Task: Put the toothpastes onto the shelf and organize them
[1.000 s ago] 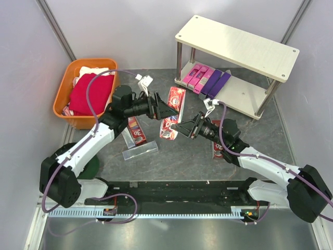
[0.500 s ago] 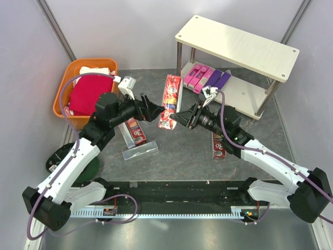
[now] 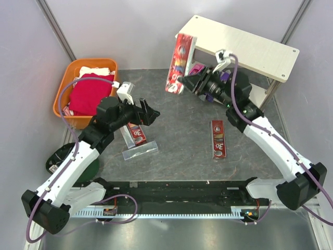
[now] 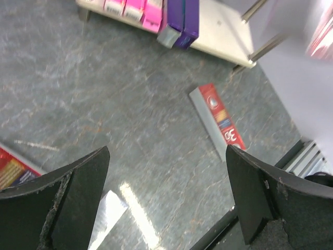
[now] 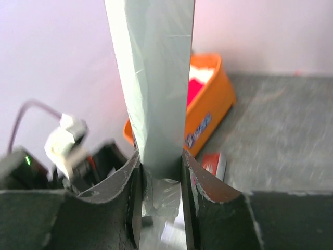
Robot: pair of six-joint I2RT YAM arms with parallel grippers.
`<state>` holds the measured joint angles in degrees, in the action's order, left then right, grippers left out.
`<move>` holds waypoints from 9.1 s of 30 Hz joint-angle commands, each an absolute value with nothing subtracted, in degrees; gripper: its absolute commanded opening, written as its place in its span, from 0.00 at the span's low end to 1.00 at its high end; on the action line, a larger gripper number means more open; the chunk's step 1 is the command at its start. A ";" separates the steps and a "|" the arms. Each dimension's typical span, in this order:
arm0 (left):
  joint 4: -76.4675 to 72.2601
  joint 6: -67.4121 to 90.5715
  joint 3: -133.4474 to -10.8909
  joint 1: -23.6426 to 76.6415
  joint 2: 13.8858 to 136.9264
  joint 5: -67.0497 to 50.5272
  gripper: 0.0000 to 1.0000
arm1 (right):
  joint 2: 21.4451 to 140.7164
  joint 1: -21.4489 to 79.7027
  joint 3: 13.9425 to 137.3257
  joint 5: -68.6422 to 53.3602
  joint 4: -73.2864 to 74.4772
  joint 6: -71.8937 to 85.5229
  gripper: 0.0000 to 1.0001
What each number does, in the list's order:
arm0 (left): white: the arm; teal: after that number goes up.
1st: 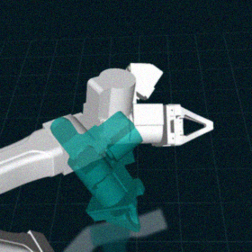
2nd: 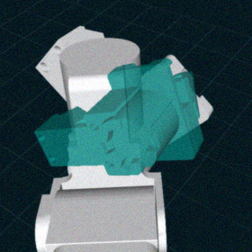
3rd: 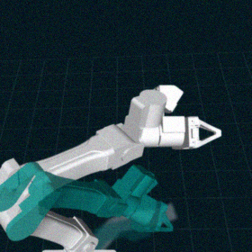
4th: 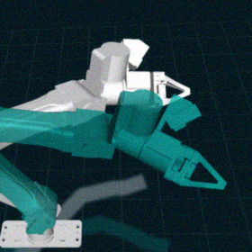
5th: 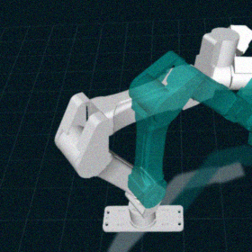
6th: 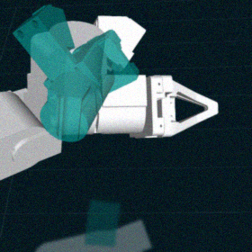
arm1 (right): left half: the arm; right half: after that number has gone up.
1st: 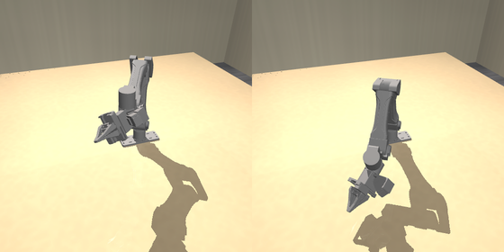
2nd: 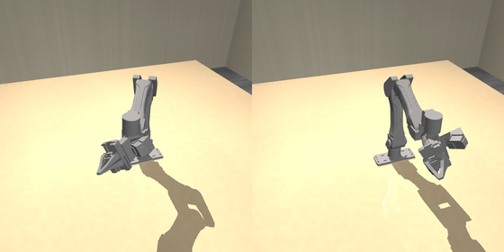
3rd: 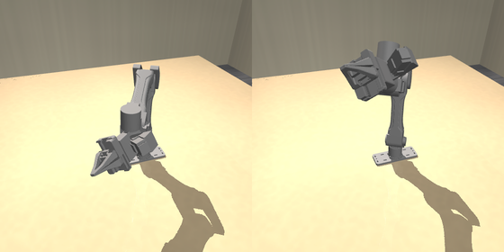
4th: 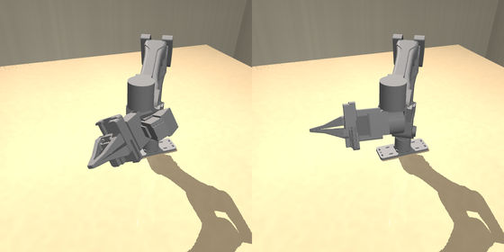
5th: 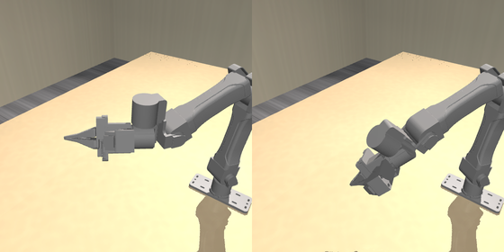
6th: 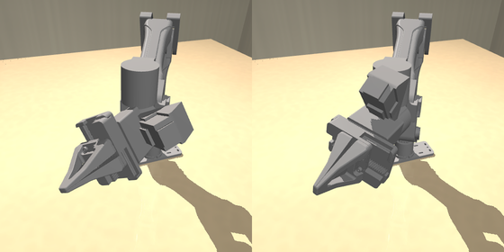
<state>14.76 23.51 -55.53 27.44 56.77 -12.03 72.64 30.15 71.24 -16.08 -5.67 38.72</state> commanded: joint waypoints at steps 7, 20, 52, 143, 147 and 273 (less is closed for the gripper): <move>16.17 20.13 -54.32 27.33 57.13 -10.99 1.00 | 83.75 20.32 91.74 -18.11 -5.81 38.50 0.19; 16.35 20.57 -53.09 27.33 58.10 -12.30 1.00 | 103.77 10.73 114.66 -22.93 -0.71 43.15 0.20; 16.52 21.36 -51.15 27.33 58.36 -13.54 1.00 | 111.89 3.17 116.28 -17.40 4.66 49.04 0.87; 10.99 26.98 -50.71 27.33 70.66 -19.42 1.00 | 78.05 23.29 36.30 8.09 19.78 28.39 0.54; 10.55 27.77 -50.63 27.33 70.84 -19.69 1.00 | 76.65 24.17 37.26 7.73 19.77 28.04 0.45; 4.04 32.78 -52.12 18.02 66.27 -32.69 1.00 | 84.09 19.35 93.15 -22.57 4.13 33.57 0.36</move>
<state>3.88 35.16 -53.04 18.11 65.39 -31.83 78.74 24.01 85.34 -19.49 2.94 34.02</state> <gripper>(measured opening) 0.995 0.370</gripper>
